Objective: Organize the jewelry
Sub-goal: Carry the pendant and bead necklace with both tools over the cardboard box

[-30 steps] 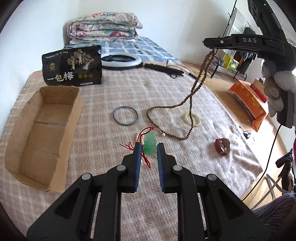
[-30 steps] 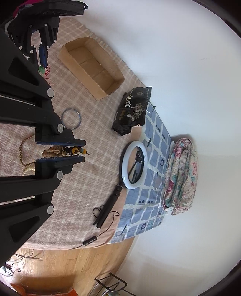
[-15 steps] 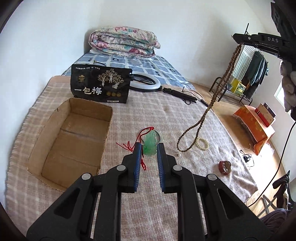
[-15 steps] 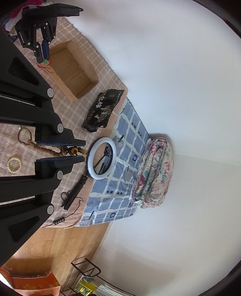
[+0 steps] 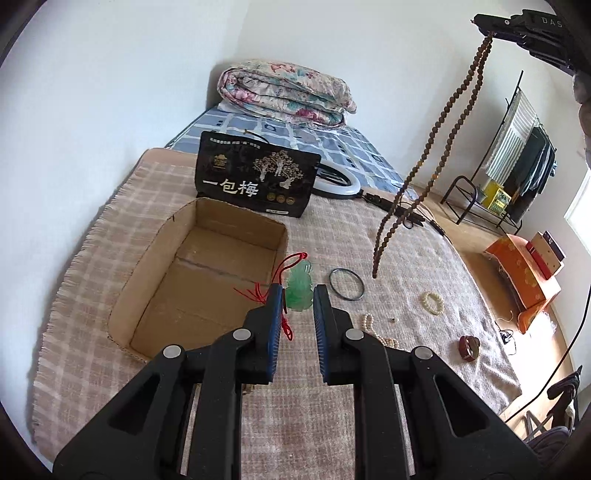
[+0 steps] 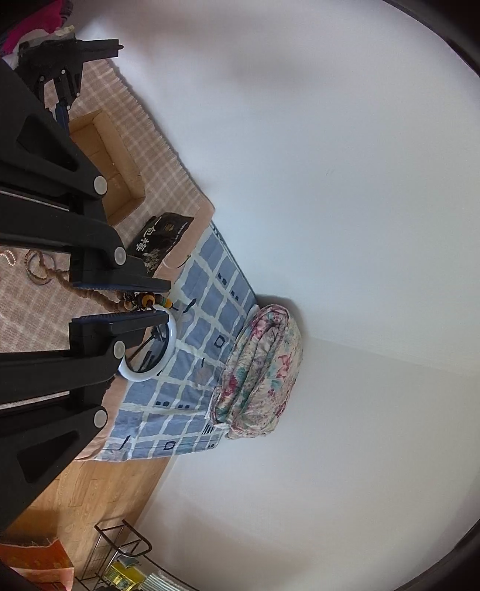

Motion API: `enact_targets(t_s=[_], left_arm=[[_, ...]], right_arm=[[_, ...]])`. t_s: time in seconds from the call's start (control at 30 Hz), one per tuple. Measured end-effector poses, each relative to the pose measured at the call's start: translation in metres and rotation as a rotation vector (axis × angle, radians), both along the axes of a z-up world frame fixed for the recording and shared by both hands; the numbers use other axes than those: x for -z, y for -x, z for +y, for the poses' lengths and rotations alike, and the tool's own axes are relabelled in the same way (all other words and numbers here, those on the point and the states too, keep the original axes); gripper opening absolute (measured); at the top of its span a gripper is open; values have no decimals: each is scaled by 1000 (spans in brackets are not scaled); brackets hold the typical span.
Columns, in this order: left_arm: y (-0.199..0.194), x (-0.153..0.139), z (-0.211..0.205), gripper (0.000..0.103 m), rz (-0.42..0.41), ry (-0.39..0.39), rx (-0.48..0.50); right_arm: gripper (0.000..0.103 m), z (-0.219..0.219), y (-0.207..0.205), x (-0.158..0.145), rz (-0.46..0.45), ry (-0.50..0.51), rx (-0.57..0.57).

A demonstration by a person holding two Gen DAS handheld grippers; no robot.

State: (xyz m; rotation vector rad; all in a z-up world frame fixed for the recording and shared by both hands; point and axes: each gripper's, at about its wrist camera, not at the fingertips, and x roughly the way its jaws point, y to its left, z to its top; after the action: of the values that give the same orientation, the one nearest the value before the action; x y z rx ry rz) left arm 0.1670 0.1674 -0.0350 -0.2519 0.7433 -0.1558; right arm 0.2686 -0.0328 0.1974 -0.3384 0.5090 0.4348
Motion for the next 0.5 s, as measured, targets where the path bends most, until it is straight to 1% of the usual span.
enact_targets(t_s=[0.17,0.27,0.37,0.5], left_arm=[[-1,10,24,15,29,4,-42],[-2,19,37,15,53,-2,-64],[-6,29,50,15,79,0,-87],[-13,42,69,15,112,6,-133]], right_arm=[[7,36,-4,-6,-10,-1,-47],[7,58,-8,-3,-4,-3,-74],[8,77,-15,8,13,-8,-100],[7,100,-26,35,48,11,-123]])
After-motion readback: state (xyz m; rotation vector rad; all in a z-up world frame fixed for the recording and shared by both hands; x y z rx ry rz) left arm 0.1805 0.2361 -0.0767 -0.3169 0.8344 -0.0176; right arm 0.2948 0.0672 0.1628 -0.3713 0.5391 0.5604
